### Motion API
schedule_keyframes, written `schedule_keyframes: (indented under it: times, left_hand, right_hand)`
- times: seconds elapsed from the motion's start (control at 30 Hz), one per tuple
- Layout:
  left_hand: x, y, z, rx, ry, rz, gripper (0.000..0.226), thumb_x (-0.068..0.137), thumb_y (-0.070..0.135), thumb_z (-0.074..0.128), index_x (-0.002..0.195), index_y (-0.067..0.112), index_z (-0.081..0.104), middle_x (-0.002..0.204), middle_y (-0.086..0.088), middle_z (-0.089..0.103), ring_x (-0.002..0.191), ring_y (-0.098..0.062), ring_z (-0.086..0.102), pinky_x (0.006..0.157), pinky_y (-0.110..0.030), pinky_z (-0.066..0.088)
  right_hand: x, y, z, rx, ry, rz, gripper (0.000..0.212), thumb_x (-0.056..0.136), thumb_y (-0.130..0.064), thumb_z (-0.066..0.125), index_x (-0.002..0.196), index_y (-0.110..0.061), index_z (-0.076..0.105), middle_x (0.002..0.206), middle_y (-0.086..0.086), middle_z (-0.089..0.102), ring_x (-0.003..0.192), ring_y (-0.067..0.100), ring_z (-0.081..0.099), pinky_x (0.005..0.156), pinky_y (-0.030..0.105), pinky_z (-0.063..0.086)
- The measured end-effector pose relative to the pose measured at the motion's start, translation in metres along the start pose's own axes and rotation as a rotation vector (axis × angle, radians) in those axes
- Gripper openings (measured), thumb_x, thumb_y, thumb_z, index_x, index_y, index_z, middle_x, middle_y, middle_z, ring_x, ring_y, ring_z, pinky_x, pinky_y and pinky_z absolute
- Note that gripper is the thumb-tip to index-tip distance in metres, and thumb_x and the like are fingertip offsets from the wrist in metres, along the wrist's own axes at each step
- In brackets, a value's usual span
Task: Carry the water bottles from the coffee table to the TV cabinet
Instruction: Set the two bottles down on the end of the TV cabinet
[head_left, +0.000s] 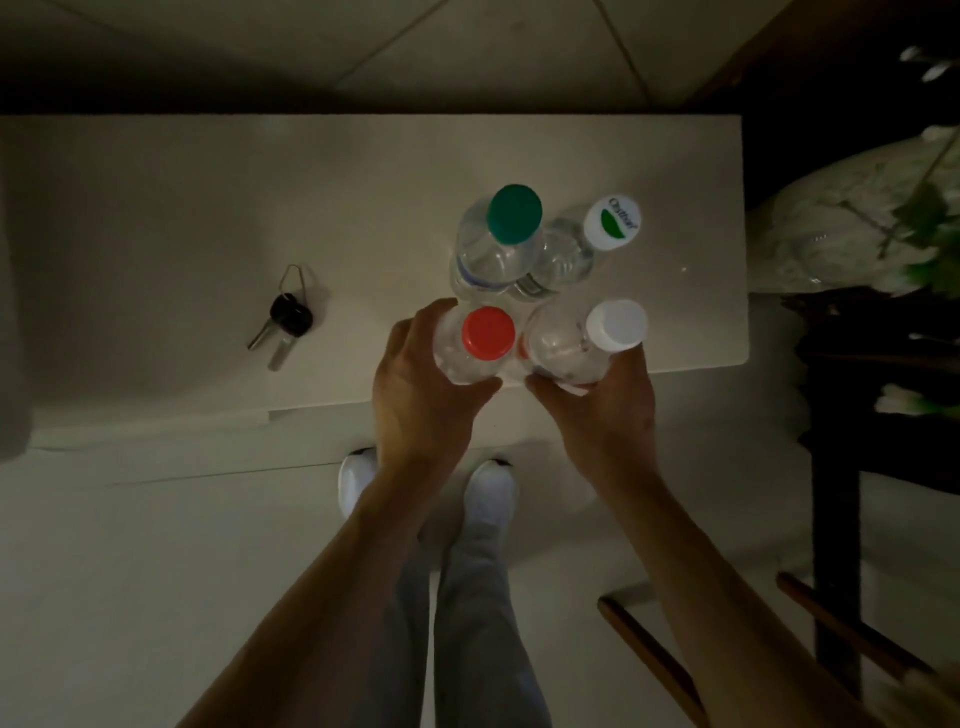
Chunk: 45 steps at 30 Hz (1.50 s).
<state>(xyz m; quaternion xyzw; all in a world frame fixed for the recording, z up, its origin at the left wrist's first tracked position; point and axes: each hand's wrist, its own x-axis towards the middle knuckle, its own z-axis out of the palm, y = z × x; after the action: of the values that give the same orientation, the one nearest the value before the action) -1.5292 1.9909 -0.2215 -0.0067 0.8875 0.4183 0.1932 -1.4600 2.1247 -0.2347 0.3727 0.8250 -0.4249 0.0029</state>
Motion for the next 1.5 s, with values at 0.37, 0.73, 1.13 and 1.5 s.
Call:
schedule_keyframes:
  times: [0.37, 0.73, 1.13, 1.5]
  left_hand:
    - [0.004, 0.003, 0.025, -0.125, 0.069, 0.025, 0.073, 0.063, 0.022, 0.087, 0.125, 0.015, 0.052, 0.114, 0.008, 0.061, 0.1, 0.0, 0.054, 0.079, -0.001, 0.044]
    - [-0.003, -0.001, 0.003, 0.022, -0.056, -0.071, 0.074, 0.075, 0.005, 0.073, 0.141, 0.013, 0.04, 0.138, -0.007, 0.05, 0.123, -0.021, 0.051, 0.1, -0.036, 0.048]
    - [-0.075, 0.105, -0.204, 0.53, -0.385, 0.073, 0.022, 0.091, 0.027, 0.052, 0.106, 0.018, 0.065, 0.105, -0.005, 0.07, 0.093, -0.021, 0.065, 0.075, -0.03, 0.047]
    - [-0.193, 0.204, -0.352, 0.523, -0.123, 0.201, 0.026, 0.094, 0.032, 0.051, 0.108, 0.015, 0.062, 0.103, -0.003, 0.068, 0.092, -0.017, 0.064, 0.077, -0.029, 0.049]
  right_hand:
    - [0.014, 0.007, 0.005, 0.018, 0.071, -0.079, 0.072, 0.071, -0.011, 0.084, 0.132, -0.013, 0.046, 0.127, -0.001, 0.056, 0.116, 0.012, 0.057, 0.098, 0.011, 0.044]
    - [0.0, -0.002, -0.025, -0.091, -0.099, 0.095, 0.073, 0.079, -0.009, 0.075, 0.142, -0.016, 0.039, 0.14, 0.004, 0.05, 0.117, 0.017, 0.056, 0.095, 0.025, 0.049]
    - [-0.086, -0.168, -0.142, -0.37, -0.351, 0.02, 0.029, 0.092, -0.021, 0.06, 0.12, -0.016, 0.064, 0.124, 0.001, 0.065, 0.108, 0.011, 0.058, 0.092, 0.027, 0.046]
    - [-0.181, -0.335, -0.182, -0.498, -0.569, -0.452, 0.03, 0.096, -0.03, 0.058, 0.122, -0.016, 0.062, 0.128, 0.003, 0.064, 0.114, 0.017, 0.06, 0.091, 0.02, 0.042]
